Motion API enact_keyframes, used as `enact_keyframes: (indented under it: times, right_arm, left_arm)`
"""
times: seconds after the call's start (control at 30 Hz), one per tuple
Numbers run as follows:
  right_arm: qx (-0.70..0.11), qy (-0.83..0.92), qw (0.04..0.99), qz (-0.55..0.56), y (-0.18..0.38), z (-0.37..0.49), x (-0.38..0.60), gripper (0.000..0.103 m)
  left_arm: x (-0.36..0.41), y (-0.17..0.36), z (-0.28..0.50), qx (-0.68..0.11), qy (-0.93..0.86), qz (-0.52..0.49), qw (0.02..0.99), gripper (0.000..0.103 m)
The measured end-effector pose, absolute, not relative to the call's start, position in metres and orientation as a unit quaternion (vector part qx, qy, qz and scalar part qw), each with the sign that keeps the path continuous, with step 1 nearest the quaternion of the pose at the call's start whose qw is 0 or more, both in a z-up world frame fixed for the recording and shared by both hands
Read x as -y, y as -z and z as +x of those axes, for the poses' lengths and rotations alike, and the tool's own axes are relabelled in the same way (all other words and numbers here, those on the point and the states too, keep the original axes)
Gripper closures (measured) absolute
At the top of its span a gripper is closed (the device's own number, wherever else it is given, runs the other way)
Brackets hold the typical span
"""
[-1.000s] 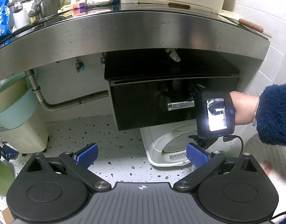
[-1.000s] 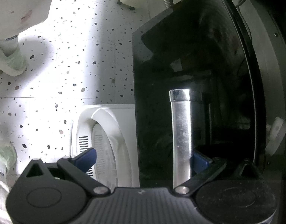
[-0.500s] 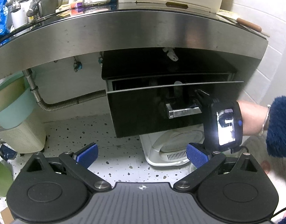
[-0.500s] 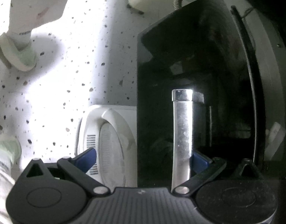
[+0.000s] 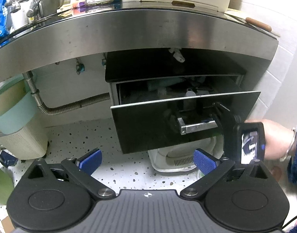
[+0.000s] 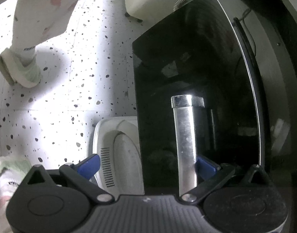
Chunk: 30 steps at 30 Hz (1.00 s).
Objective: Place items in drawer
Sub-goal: 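Pull the drawer handle outward with the right tool to open the drawer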
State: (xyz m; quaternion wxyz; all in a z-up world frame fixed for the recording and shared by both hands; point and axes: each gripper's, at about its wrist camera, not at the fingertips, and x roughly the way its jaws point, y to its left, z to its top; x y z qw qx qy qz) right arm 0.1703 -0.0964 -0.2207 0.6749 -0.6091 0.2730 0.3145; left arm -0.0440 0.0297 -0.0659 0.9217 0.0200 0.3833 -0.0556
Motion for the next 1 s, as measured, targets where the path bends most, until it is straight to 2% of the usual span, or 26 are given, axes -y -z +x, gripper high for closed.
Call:
enact_keyframes:
  times: [0.57, 0.8, 1.0]
  right_arm:
    - [-0.294, -0.323, 0.707, -0.557, 0.213, 0.146, 0.098, 0.0]
    - [-0.299, -0.308, 0.689, -0.584, 0.22, 0.128, 0.092, 0.0]
    - [-0.325, -0.328, 0.696, -0.55, 0.207, 0.119, 0.095, 0.0]
  left_arm:
    - [-0.023, 0.061, -0.046, -0.378, 0.062, 0.032, 0.923, 0.001]
    - [-0.02, 0.06, -0.045, -0.378, 0.069, 0.033, 0.923, 0.001]
    - [-0.019, 0.059, -0.045, -0.38, 0.073, 0.03, 0.922, 0.001]
